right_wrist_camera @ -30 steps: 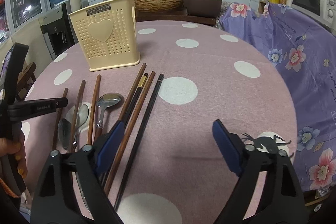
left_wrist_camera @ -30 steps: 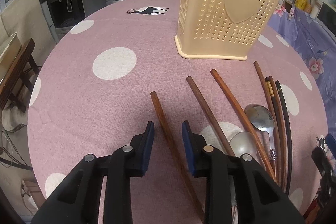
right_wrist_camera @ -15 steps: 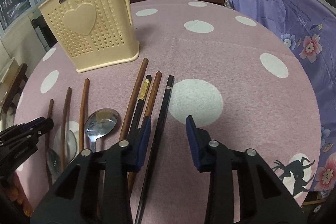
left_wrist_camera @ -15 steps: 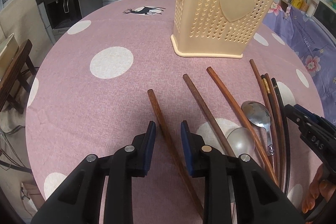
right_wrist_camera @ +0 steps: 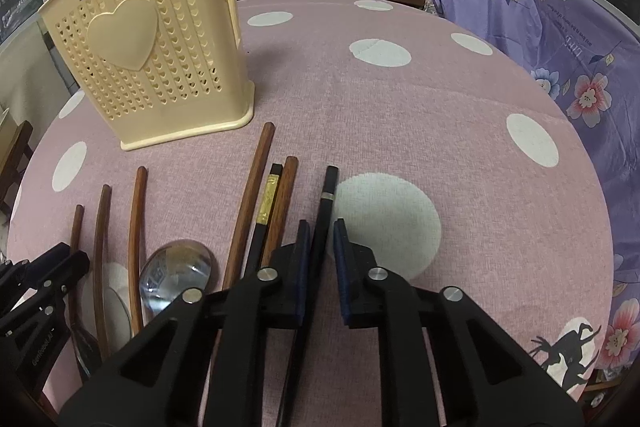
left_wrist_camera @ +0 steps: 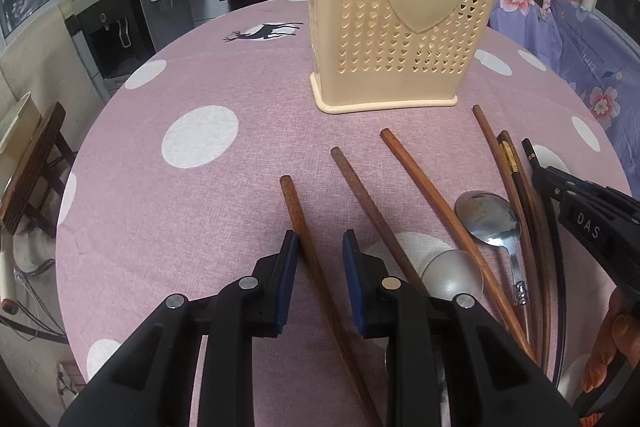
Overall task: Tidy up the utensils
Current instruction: 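Grasp a brown chopstick with the left tool while the right tool grasps a black chopstick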
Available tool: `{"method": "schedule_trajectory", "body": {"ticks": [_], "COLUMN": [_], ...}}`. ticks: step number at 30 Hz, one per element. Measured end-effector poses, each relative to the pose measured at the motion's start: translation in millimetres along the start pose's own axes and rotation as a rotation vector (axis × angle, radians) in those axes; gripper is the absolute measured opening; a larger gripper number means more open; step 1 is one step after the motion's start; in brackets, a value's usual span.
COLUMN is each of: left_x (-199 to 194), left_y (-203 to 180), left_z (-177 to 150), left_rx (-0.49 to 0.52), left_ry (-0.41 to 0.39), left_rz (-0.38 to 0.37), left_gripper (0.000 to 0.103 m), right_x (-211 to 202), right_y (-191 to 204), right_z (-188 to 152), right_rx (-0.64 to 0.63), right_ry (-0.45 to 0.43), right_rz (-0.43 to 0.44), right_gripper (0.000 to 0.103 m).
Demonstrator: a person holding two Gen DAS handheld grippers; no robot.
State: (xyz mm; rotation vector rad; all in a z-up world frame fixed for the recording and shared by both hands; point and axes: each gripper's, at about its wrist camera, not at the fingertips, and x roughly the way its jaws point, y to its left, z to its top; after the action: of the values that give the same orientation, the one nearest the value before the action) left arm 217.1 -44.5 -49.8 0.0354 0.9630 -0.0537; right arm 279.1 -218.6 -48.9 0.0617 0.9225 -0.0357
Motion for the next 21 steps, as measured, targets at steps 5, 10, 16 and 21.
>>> {"method": "schedule_trajectory", "body": {"ticks": [5,10,16,21], "left_x": [0.7,1.8,3.4,-10.5], "left_y": [4.5,7.1,10.0,20.4], "left_z": [0.8,2.6,4.7,10.2], "left_rx": [-0.016,-0.028,-0.045,-0.085], "left_ry": [-0.004,0.002,0.001,-0.043], "left_rz": [-0.027,-0.052,-0.085,-0.116], "left_gripper": [0.011,0.01,0.009,0.009], "right_x": [1.3,2.7,-1.3,-25.2], "right_y": [-5.3,-9.5,-11.9,-16.3], "right_z": [2.6,4.3,4.4,3.9], "right_rx": [0.011,0.035,0.058,0.066], "right_ry": [-0.005,-0.004,-0.022,-0.08], "right_rz": [0.034,0.072,0.129,0.153], "right_gripper": [0.009,0.008,0.008,0.008]}}
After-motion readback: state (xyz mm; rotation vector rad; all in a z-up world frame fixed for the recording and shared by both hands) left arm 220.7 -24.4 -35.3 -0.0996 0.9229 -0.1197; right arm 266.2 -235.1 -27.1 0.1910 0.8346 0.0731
